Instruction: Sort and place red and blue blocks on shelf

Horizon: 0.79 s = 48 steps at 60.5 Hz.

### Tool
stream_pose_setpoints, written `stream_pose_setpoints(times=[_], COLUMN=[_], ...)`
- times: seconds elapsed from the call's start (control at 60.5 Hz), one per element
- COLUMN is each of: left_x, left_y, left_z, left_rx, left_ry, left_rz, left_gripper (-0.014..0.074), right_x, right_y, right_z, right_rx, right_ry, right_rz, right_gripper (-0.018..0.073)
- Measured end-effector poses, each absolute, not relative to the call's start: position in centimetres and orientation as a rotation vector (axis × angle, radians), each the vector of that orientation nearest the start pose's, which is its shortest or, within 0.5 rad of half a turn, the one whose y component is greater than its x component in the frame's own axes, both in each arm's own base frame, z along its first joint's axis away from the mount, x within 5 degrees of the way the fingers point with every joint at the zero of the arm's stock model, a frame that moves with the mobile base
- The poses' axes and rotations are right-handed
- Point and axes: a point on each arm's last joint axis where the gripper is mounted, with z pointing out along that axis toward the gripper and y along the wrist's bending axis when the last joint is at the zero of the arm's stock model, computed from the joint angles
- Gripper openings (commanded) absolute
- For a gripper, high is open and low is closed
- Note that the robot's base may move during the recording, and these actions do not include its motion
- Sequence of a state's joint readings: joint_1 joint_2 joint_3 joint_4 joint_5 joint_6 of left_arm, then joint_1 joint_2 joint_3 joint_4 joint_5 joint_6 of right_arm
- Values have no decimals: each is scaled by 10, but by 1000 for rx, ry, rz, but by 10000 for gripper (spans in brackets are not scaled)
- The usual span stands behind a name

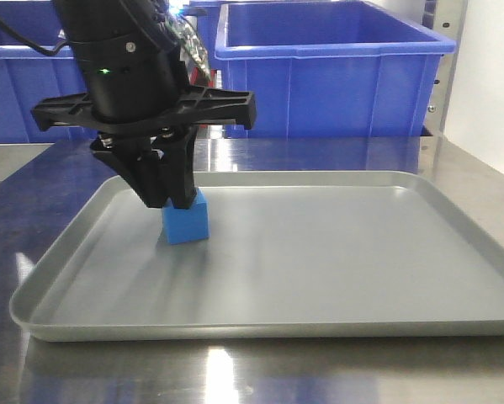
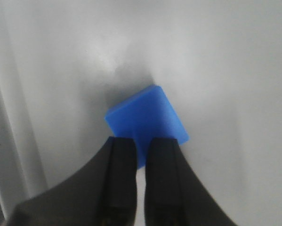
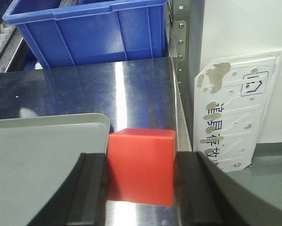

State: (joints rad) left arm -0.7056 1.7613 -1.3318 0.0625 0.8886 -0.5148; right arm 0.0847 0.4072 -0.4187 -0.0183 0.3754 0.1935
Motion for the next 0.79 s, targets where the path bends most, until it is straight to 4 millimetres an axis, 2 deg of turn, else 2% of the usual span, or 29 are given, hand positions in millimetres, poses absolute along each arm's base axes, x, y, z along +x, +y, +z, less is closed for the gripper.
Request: stream_pose_setpoints(times=[0.116, 0.281, 0.347, 0.794], left_x=[281, 281, 281, 282], left_y=[-234, -234, -234, -236], left_z=[244, 244, 244, 245], left_rx=[313, 313, 311, 132], left_ry=[2807, 2807, 2808, 2806], left_rz=[-214, -214, -216, -284], left_gripper=[202, 408, 465, 483], right_x=[91, 91, 91, 91], right_y=[7, 7, 7, 7], right_z=[292, 292, 292, 292], right_rx=[90, 90, 90, 90], right_ry=[1849, 1849, 1849, 1849], right_rz=[176, 176, 176, 176], right_gripper=[50, 50, 50, 50])
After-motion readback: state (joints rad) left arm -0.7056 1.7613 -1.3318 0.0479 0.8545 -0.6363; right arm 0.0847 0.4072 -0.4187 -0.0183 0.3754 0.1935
